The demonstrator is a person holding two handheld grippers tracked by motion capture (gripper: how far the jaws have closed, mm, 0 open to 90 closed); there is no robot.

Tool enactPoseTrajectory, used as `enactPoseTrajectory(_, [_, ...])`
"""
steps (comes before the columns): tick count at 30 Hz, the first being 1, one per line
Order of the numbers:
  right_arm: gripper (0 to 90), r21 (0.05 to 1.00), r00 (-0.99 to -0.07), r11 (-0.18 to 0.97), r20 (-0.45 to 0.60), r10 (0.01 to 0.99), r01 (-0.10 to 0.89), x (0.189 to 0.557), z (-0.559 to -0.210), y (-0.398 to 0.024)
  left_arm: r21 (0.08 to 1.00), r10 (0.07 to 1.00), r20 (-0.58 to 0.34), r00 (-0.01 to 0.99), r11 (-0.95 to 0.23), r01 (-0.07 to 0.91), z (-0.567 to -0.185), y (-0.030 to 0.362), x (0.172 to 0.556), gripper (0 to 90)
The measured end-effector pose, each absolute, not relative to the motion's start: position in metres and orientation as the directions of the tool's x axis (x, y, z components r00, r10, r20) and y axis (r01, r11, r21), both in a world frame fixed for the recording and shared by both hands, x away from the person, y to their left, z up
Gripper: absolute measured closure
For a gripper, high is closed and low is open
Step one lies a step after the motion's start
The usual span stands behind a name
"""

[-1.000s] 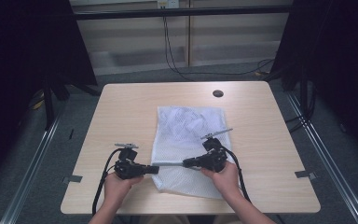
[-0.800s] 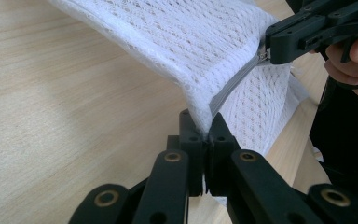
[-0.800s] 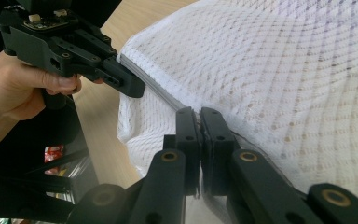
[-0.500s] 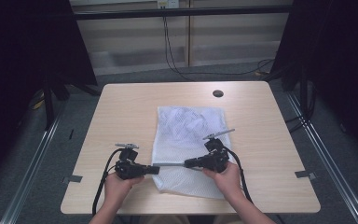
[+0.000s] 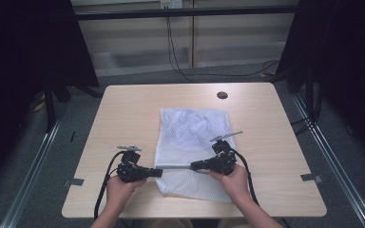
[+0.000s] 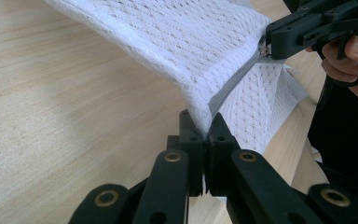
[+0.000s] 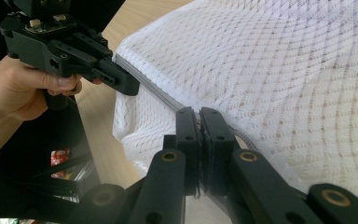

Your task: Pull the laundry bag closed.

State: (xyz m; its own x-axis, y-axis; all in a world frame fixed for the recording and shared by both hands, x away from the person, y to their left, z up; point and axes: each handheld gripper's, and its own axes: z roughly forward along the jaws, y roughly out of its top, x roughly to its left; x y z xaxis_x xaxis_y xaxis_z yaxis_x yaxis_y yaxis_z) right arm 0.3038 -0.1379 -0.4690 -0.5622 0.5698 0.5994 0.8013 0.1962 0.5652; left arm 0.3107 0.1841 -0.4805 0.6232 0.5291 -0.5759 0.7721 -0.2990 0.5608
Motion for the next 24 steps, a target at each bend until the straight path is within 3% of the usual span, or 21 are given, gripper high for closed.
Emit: enactPoseTrajectory(24, [87.2, 0.560, -0.561, 0.197, 0.606, 0.564, 0.804, 0.3066, -0.4678, -0.1473, 0.557, 0.526, -0.589, 0.613, -0.285, 0.780, -0.4791, 0.1863, 0.3110, 88.5])
